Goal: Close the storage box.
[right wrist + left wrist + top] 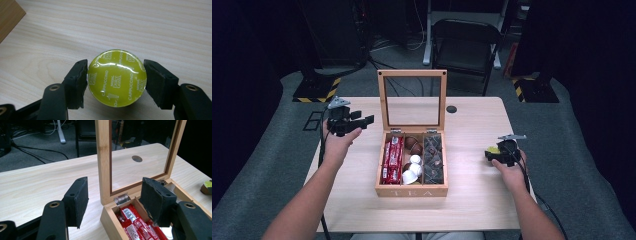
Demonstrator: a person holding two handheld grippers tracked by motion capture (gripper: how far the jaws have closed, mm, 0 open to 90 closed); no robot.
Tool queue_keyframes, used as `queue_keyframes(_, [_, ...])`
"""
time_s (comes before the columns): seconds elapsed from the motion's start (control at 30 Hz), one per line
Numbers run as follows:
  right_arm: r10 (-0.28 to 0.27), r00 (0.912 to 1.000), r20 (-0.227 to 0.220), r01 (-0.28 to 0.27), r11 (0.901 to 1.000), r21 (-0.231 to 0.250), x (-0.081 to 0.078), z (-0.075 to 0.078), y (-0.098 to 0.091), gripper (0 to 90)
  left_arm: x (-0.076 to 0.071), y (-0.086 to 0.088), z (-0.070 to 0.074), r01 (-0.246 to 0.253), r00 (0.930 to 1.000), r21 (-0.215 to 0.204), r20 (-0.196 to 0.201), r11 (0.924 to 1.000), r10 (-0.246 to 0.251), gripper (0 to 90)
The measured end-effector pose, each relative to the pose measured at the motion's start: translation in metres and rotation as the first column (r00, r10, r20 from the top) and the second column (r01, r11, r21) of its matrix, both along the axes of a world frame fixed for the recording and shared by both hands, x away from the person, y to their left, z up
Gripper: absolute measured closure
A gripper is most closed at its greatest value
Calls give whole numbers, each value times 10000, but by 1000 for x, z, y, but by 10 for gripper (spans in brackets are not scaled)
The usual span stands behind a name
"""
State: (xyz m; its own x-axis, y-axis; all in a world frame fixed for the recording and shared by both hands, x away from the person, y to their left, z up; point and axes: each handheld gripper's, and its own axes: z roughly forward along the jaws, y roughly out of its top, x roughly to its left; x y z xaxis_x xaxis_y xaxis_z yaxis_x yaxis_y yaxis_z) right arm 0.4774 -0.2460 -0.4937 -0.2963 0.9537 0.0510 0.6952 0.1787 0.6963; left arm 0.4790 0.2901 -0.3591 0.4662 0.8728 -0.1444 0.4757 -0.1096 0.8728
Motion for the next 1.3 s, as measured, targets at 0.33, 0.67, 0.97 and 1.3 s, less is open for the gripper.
queue_keyframes(0.33, [-184, 9996, -200, 188, 9995, 236, 0, 0, 2, 342, 0, -1, 0, 30, 10000, 22, -28, 10000, -30, 391])
queue_keyframes(0.67, [-182, 9998, 27, 181, 9994, 287, 1, 11, 1, 296, -1, 0, 1, 4, 10000, 7, -15, 10000, -4, 392])
queue_keyframes(0.97, [307, 9980, 557, -311, 9995, 57, 6, 36, 10, 306, -2, 1, 1, -15, 10000, -24, 21, 10000, 15, 392])
queue_keyframes(1.3, [1087, 9876, 1129, -1098, 9940, 29, 7, 71, 38, 327, -2, 1, 2, -24, 10000, -5, -2, 10000, 24, 391])
